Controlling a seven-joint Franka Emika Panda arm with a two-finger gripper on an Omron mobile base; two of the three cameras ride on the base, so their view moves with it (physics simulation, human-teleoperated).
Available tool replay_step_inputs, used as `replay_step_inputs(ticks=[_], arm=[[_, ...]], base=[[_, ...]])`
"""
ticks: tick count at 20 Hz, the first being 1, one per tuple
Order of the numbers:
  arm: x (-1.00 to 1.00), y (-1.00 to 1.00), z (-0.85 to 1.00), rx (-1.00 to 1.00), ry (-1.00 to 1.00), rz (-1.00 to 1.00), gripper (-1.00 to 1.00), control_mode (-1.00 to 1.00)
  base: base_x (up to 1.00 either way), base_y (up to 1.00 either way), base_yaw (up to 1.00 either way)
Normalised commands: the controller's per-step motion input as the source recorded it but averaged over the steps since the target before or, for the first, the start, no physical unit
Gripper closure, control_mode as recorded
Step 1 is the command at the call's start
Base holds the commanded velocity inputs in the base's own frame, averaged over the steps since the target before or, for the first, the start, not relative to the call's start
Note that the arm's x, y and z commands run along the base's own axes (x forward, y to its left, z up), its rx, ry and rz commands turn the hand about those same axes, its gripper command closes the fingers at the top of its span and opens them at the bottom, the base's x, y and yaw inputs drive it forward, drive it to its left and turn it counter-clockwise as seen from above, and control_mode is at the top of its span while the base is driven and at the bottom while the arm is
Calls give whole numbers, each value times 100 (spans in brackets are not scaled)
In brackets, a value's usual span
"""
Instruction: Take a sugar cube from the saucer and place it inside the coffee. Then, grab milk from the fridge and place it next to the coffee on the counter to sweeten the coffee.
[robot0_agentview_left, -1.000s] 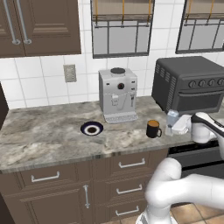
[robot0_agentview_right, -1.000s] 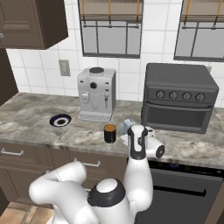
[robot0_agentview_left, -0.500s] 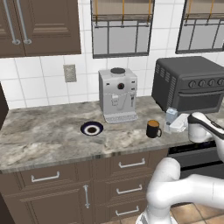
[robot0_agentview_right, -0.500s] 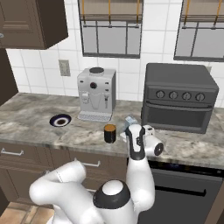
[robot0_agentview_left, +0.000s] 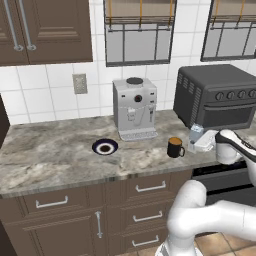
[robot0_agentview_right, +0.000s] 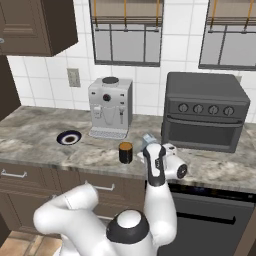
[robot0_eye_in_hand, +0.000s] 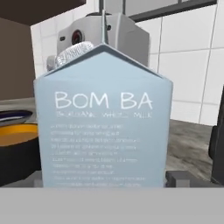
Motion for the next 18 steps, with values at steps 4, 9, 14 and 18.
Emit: replay_step_inputs(ticks=[4,9,14,18], arm=[[-64,-34,0,0,1,-2,-100,-100],[-81,-43,1,0,0,-8,-100,-100],[-90,-12,40,0,-6,-3,-100,-100],[-68,42,94,-20,-24,0,-100,-100]], base=[[0,0,0],[0,0,0],[0,0,0],[0,0,0]])
